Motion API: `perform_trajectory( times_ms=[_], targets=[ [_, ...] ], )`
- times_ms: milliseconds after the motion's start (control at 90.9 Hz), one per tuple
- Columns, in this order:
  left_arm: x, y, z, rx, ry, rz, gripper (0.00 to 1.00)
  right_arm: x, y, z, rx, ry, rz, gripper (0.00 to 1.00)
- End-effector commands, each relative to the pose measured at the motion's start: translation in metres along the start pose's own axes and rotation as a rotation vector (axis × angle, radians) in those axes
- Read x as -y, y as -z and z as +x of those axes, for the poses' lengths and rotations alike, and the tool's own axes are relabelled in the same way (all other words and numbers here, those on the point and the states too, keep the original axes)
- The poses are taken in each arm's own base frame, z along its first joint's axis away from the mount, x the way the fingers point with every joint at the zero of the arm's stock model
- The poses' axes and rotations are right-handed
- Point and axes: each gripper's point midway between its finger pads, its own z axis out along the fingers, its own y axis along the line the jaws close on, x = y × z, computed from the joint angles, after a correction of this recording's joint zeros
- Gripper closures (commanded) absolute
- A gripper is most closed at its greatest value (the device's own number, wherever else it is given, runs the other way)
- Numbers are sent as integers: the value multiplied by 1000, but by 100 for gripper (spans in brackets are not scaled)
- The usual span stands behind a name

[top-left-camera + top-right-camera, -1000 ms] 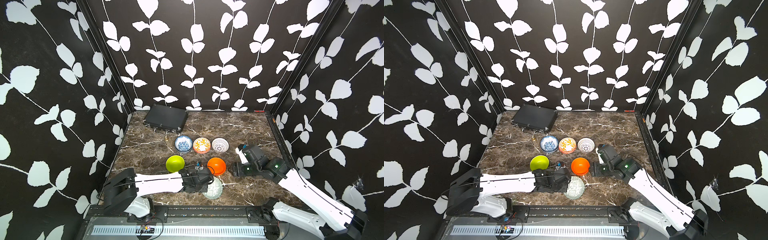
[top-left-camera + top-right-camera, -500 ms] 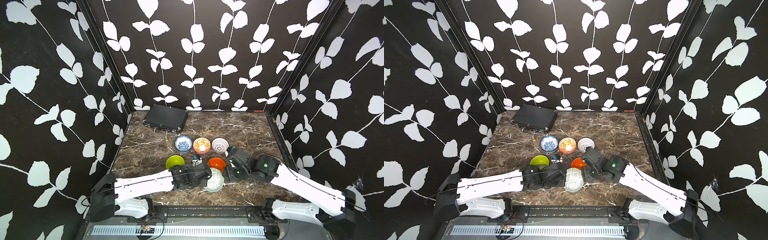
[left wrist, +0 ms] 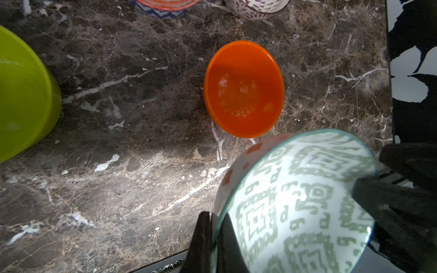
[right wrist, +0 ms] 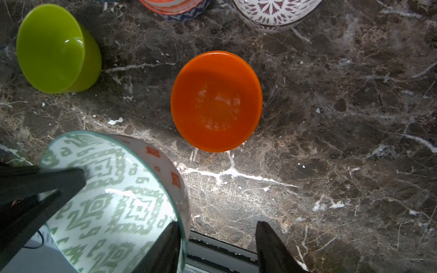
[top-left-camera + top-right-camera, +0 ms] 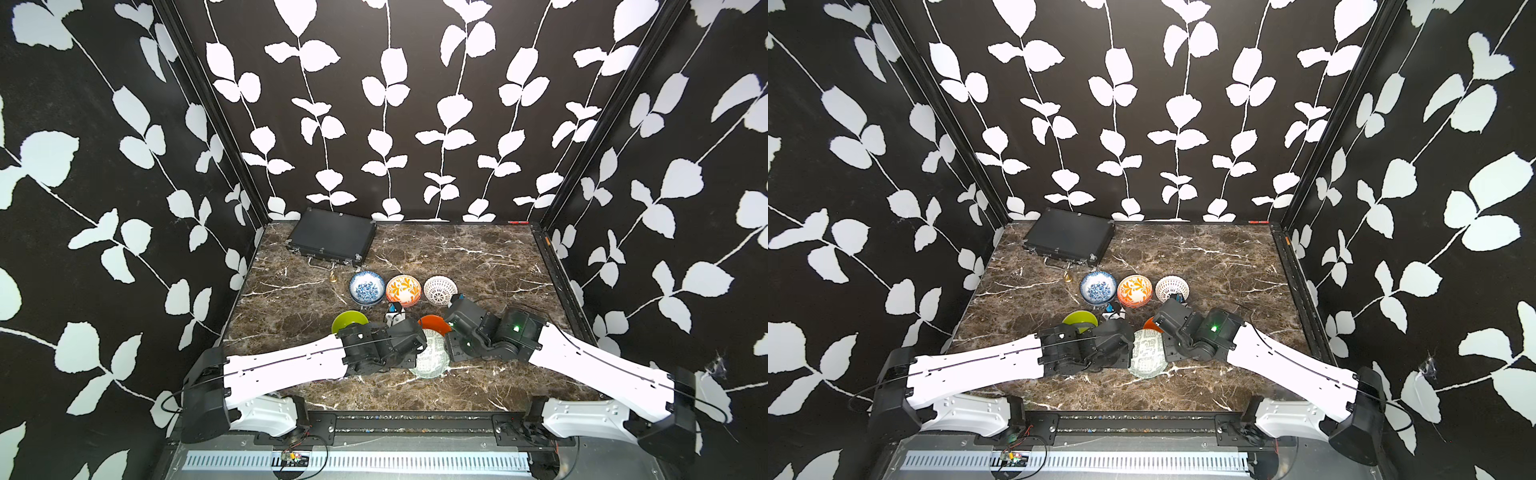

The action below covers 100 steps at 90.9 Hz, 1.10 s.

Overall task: Stack the bowls
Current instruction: Pick up the bowl from the center of the board.

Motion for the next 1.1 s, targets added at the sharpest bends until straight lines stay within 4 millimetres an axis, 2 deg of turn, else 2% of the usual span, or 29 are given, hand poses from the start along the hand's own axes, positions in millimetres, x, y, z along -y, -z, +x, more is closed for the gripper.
perform_trajectory(
  times_ms=[0, 297, 495, 638, 836, 902, 913, 968, 1023, 1045, 1089],
  targets=[
    [13, 12, -17, 48, 0, 24, 100, -6, 1, -2, 7, -8, -16, 48],
    [18, 12, -22, 58, -1, 18, 100, -8, -4, -3, 8, -14, -1, 55],
    [22, 14, -26, 64, -1, 16, 100, -8, -7, -4, -1, -11, 13, 72],
    [25, 14, -29, 66, -3, 13, 100, -8, -11, -3, -5, -10, 21, 76],
    [29, 12, -29, 63, -4, 16, 100, -5, -10, -5, 9, -15, 31, 100],
    [29, 12, -29, 62, -4, 20, 100, -3, -9, -5, 11, -20, 42, 100],
    [30, 12, -29, 62, -5, 22, 96, -2, -9, -5, 10, -22, 44, 100],
    [31, 12, -29, 65, -7, 33, 59, 0, -9, -5, 11, -31, 54, 100],
    [32, 14, -31, 74, -7, 36, 13, 2, -8, -6, 15, -44, 55, 100],
    [32, 15, -32, 77, -8, 38, 4, 2, -8, -7, 16, -50, 52, 100],
    [31, 19, -34, 92, -9, 41, 2, 5, -7, -10, 19, -68, 44, 100]
  ],
)
